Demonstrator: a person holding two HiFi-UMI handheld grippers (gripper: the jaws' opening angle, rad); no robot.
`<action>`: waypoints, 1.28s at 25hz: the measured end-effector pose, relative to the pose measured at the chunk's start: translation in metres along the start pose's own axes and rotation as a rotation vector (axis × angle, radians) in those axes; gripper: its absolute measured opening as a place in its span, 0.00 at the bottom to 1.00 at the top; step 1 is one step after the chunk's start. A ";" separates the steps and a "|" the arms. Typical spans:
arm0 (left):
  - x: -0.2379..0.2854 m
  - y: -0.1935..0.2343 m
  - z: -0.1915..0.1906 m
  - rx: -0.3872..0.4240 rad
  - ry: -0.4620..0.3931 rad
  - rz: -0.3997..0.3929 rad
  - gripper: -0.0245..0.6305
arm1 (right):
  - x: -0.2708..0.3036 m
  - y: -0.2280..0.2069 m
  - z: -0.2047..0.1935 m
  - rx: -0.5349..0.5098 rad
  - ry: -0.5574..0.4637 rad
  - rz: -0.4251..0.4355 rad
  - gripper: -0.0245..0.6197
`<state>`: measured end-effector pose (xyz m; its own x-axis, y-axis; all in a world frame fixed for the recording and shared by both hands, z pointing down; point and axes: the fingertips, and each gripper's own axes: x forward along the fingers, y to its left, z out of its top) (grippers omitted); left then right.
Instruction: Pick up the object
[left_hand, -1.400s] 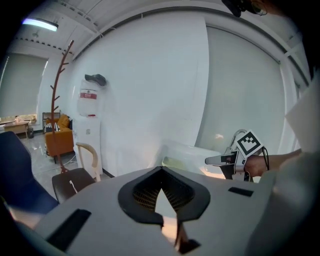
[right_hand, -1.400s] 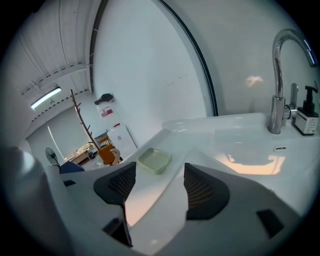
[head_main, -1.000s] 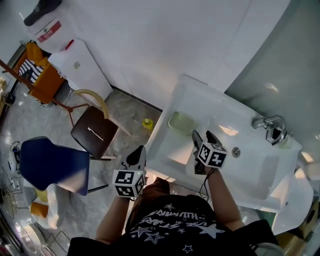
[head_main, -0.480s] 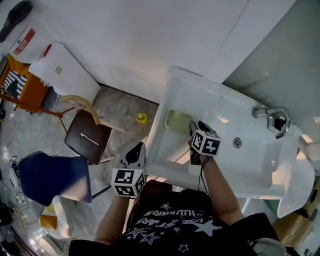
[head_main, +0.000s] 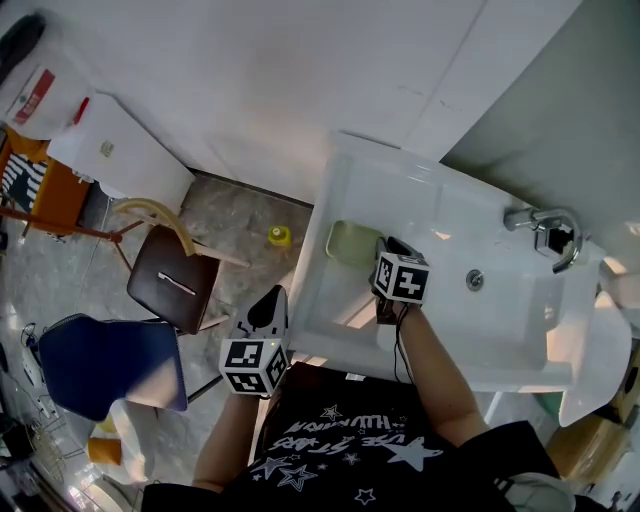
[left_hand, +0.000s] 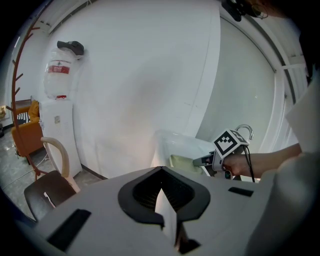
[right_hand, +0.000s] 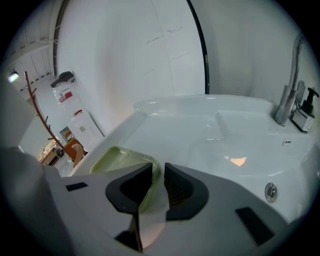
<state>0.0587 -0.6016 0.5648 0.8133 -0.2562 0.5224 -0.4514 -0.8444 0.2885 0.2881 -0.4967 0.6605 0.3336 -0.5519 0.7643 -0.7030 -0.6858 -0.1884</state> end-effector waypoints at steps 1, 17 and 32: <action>0.000 0.002 0.000 -0.001 0.000 0.005 0.06 | 0.000 0.001 0.000 -0.007 0.003 -0.007 0.16; -0.013 -0.006 0.008 0.010 -0.029 0.036 0.06 | -0.017 0.007 0.011 -0.041 -0.012 0.018 0.09; -0.076 -0.082 -0.009 0.019 -0.127 0.117 0.06 | -0.111 -0.010 0.019 -0.057 -0.130 0.170 0.09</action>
<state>0.0304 -0.5087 0.5086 0.7959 -0.4101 0.4454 -0.5399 -0.8136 0.2157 0.2700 -0.4381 0.5659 0.2833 -0.7163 0.6377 -0.7890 -0.5521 -0.2696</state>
